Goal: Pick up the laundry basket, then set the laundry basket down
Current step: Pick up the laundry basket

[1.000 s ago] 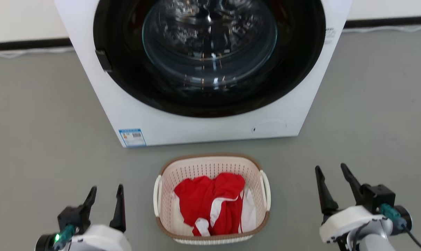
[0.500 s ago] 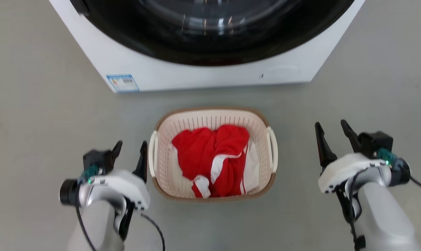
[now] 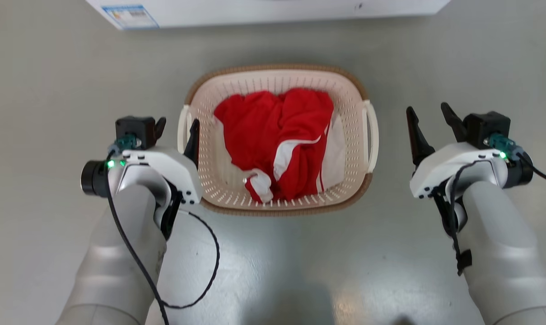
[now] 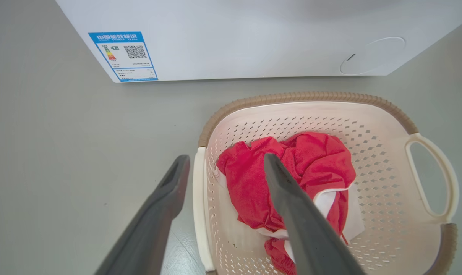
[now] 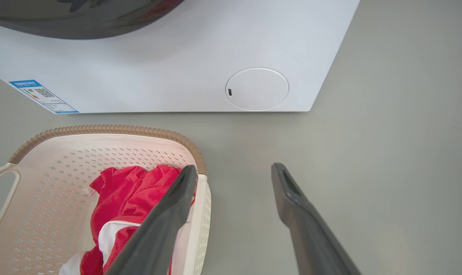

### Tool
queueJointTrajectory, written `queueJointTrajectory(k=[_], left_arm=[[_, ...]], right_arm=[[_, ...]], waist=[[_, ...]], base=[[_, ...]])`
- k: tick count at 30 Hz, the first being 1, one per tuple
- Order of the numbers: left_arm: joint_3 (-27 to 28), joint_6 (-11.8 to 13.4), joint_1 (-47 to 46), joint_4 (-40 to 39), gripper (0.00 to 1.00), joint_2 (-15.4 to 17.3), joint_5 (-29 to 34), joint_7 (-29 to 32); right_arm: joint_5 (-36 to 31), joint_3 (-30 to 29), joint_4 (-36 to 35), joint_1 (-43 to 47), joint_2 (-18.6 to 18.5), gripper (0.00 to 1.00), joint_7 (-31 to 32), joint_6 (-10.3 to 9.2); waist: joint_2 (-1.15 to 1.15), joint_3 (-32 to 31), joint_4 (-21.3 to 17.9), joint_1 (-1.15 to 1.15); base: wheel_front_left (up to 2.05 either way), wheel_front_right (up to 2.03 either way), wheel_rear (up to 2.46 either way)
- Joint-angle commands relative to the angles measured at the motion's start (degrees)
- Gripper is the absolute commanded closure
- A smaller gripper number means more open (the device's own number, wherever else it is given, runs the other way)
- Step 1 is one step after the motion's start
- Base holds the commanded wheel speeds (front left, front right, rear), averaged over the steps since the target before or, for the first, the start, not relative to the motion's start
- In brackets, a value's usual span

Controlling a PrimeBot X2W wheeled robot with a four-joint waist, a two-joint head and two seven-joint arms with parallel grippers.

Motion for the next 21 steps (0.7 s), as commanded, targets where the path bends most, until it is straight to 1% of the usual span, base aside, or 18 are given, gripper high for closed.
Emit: queueJointTrajectory(k=[1,9,16,21], left_arm=[[0.67,0.48,-1.18,0.17,0.0,1.26,-0.66,-0.58],[-2.21,1.52,-6.48,5.17,0.0,1.25,-3.42,-1.03],[-4.2,2.05,-8.02,6.85,0.0,1.25,-5.0,-1.24],[-5.53,2.19,-8.72,6.56,0.0,1.25,-6.14,-1.27]], right_arm=[[-0.15,1.52,-0.13,-0.57,0.66,0.0,-0.76,0.35],[0.56,3.72,4.23,-4.54,1.01,0.0,-2.45,0.35],[1.33,5.2,7.51,-6.37,1.18,0.0,-3.66,0.35],[2.21,6.42,8.88,-7.8,1.22,0.0,-4.15,0.35]], waist=[[0.0,3.43,0.14,0.0],[0.0,7.77,0.73,0.0],[0.0,8.94,1.22,0.0],[0.0,10.3,1.54,0.0]], base=[[0.0,0.0,0.0],[0.0,0.0,0.0],[0.0,0.0,0.0],[0.0,0.0,0.0]])
